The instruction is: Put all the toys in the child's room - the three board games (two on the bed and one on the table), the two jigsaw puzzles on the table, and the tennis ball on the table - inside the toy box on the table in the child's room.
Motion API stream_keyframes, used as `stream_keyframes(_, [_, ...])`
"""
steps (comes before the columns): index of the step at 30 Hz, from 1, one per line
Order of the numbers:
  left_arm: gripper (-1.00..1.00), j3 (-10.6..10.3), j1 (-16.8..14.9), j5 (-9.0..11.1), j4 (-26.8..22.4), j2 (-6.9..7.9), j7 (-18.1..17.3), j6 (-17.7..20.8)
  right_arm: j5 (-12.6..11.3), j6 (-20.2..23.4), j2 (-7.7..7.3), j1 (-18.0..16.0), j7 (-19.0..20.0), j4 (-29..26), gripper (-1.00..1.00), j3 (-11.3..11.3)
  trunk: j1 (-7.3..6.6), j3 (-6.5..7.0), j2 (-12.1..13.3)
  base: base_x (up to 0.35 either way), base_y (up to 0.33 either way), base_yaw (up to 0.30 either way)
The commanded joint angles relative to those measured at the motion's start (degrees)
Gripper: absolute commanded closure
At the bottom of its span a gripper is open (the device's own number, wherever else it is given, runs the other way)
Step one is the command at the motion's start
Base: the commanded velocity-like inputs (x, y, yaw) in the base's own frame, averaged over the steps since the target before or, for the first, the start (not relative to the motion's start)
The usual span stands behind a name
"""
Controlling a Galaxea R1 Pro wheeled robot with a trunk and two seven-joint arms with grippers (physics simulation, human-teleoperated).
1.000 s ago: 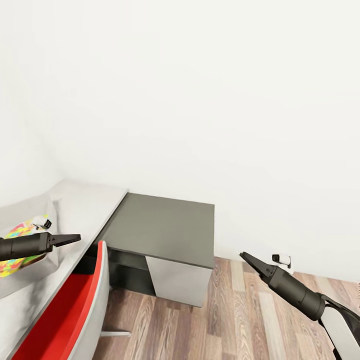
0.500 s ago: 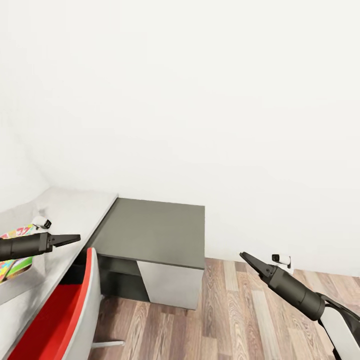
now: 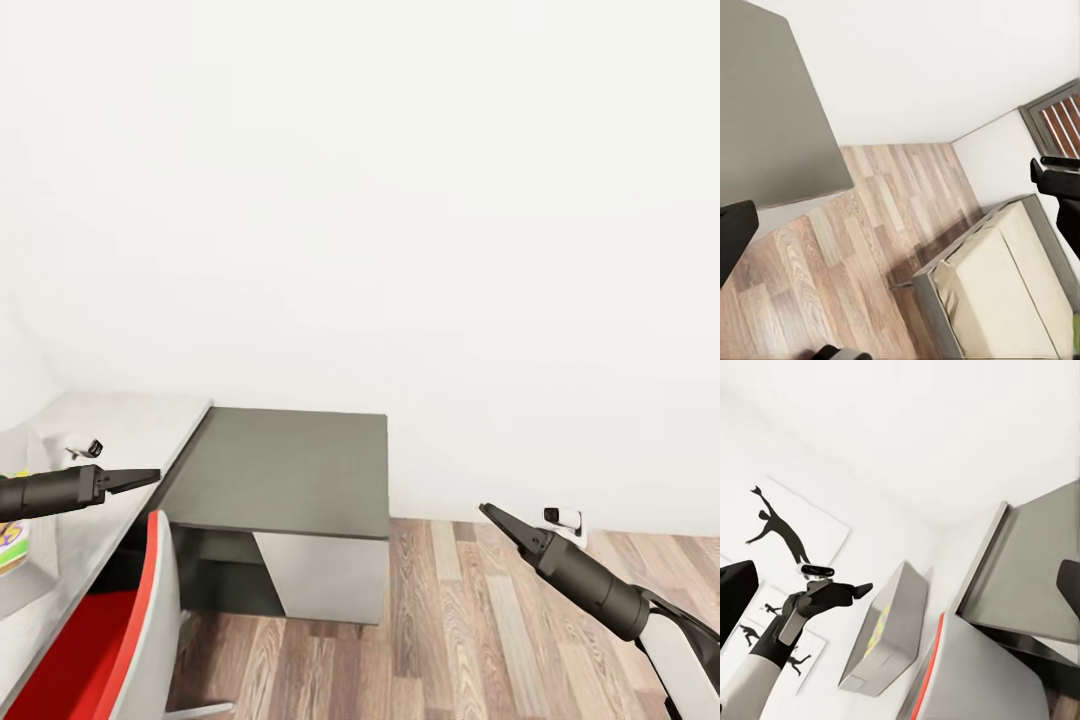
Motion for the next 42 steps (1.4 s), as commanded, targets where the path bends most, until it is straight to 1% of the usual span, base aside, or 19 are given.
stream_keyframes(1, [-1.00, 0.0, 0.0, 0.0, 0.0, 0.03, -0.2, 0.6, -0.3, 0.3, -0.01, 0.0, 0.0, 0.0, -1.00, 0.0, 0.03, -0.03, -0.1, -0.165, 0.000, -0.158])
stream_keyframes(7, [-1.00, 0.0, 0.0, 0.0, 0.0, 0.04, -0.2, 0.6, -0.3, 0.1, -0.01, -0.1, 0.0, 0.0, -1.00, 0.6, 0.03, 0.48, -0.1, -0.203, 0.000, -0.133])
stream_keyframes(14, [-1.00, 0.0, 0.0, 0.0, 0.0, -0.03, -0.2, 0.6, -0.3, -0.3, -0.01, -0.1, 0.0, 0.0, -1.00, 1.5, 0.03, 1.11, -0.1, -0.046, 0.000, -0.046])
stream_keyframes(20, [-1.00, 0.0, 0.0, 0.0, 0.0, -0.04, -0.2, 0.6, -0.3, -0.5, -0.02, 0.0, 0.0, 0.0, -1.00, 1.6, 0.03, 1.42, -0.1, -0.009, 0.000, -0.009])
stream_keyframes(36, [-1.00, 0.0, 0.0, -0.1, 0.0, -0.04, -0.2, 0.6, -0.3, -0.6, -0.02, -0.1, -0.2, 0.0, -1.00, 1.5, 0.03, 1.52, -0.1, -0.001, 0.000, -0.001])
stream_keyframes(42, [-1.00, 0.0, 0.0, -0.1, 0.0, -0.04, -0.2, 0.6, -0.3, -0.6, 0.03, -0.1, -0.2, 0.0, -1.00, 1.5, 0.03, 1.89, -0.1, -0.054, 0.000, 0.000])
